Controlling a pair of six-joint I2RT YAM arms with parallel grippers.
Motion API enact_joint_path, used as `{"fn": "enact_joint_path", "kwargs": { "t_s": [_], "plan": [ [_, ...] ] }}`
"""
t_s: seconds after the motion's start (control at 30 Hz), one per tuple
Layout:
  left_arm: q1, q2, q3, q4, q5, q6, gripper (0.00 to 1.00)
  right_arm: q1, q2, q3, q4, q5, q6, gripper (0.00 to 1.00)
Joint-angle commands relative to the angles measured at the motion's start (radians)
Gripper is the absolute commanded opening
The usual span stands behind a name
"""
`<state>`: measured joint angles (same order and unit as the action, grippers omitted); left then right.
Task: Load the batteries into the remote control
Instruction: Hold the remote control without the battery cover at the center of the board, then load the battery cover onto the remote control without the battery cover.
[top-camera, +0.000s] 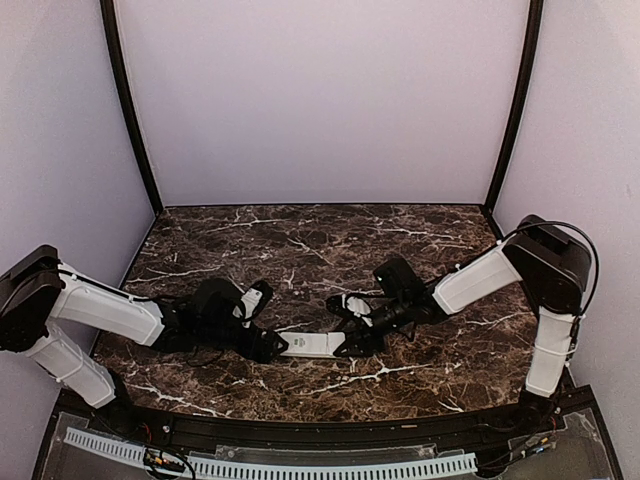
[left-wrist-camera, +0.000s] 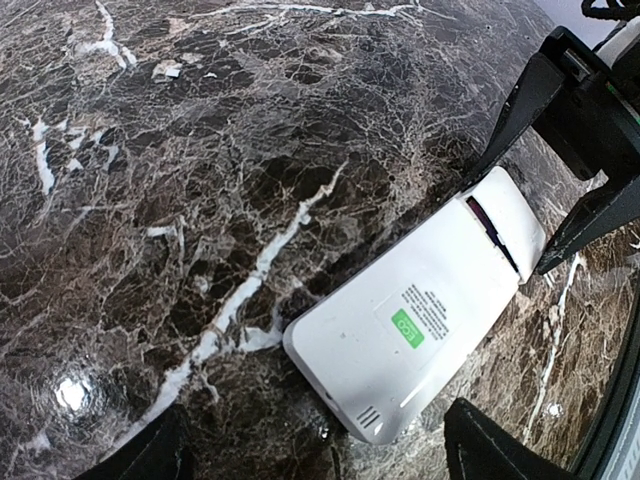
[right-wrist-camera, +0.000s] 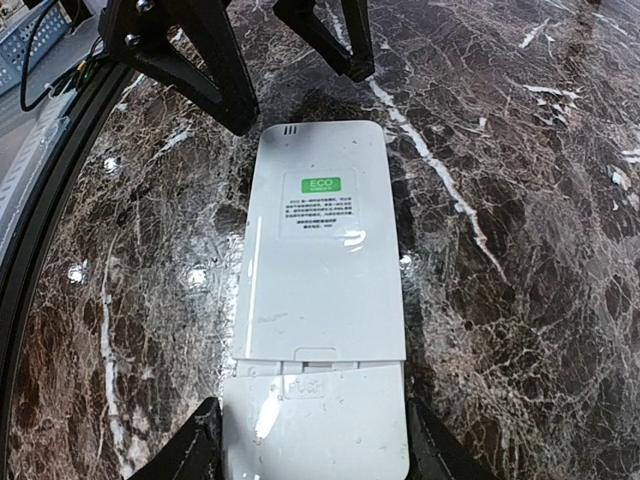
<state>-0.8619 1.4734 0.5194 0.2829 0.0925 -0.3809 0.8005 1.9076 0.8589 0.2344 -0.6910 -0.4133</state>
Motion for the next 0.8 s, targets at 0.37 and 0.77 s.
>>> {"fn": "enact_joint_path", "kwargs": {
  "t_s": [0.37, 0.77],
  "plan": [
    [0.006, 0.006, 0.018, -0.007, 0.015, 0.019, 0.86, 0.006, 0.031, 0.007, -0.067, 0.067, 0.003, 0.58],
    [0.006, 0.013, 0.016, 0.002, 0.031, 0.024, 0.87, 0.005, 0.015, 0.032, -0.103, 0.053, -0.01, 0.83]
  ]
}}
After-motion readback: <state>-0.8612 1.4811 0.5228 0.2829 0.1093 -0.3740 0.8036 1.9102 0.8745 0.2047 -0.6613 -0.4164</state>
